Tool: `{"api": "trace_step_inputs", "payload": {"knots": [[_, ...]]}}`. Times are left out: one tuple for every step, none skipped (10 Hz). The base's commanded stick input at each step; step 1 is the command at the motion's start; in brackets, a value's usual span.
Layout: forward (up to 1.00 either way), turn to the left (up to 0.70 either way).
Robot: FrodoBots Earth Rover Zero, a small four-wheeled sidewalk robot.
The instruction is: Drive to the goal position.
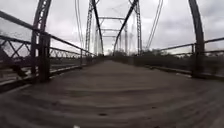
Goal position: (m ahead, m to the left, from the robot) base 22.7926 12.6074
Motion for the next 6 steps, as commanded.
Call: {"api": "trace_step_inputs", "payload": {"knots": [[0.70, 0.00], [0.70, 0.00], [0.70, 0.00], [0.70, 0.00], [0.70, 0.00], [0.70, 0.00]]}}
